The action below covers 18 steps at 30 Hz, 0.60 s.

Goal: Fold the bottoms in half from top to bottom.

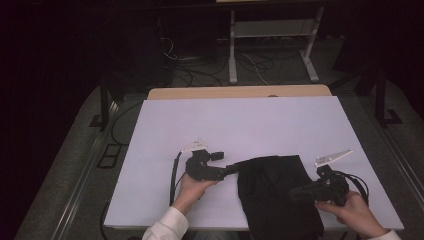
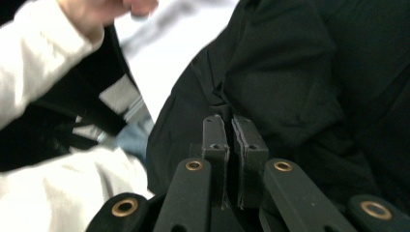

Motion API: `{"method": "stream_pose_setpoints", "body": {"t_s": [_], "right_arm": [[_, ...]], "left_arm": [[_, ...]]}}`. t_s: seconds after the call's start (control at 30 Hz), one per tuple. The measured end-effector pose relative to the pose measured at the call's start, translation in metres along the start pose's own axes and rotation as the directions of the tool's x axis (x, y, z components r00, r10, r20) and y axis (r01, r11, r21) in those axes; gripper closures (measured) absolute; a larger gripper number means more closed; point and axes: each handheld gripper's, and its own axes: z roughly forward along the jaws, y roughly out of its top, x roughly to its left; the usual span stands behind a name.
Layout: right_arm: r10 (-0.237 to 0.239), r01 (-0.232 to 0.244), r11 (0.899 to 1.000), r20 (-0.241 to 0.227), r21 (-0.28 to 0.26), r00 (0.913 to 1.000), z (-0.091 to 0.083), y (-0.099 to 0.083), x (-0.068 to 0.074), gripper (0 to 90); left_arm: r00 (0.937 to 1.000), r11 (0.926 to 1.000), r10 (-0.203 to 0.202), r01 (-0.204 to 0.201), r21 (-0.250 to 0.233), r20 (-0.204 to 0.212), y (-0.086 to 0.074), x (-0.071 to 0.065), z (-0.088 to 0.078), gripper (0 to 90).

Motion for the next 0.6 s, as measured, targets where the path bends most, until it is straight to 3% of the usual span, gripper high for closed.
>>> {"method": "stream_pose_setpoints", "body": {"t_s": [0.17, 0.43, 0.53, 0.6], "right_arm": [[-0.015, 0.019, 0.998, -0.056, 0.067, 0.9983, 0.003, -0.014, 0.001, 83.3], [-0.039, 0.062, 0.986, -0.152, 0.153, 0.9876, 0.001, -0.037, 0.004, 82.6], [-0.026, 0.054, 0.982, -0.158, 0.179, 0.9871, 0.002, -0.042, 0.004, 77.9], [-0.024, 0.054, 0.982, -0.164, 0.181, 0.9862, 0.001, -0.043, 0.005, 69.8]], "left_arm": [[0.9999, 0.9999, -0.014, 0.014, -0.005, 0.002, 0.0, 0.003, -0.001, 13.6], [0.9996, 0.9994, 0.005, -0.006, 0.034, 0.027, -0.003, -0.001, 0.006, 13.6], [0.9995, 0.9991, 0.008, -0.009, 0.042, 0.029, -0.003, -0.002, 0.008, 13.6], [0.9995, 0.999, 0.008, -0.009, 0.044, 0.03, -0.004, -0.002, 0.008, 13.6]]}}
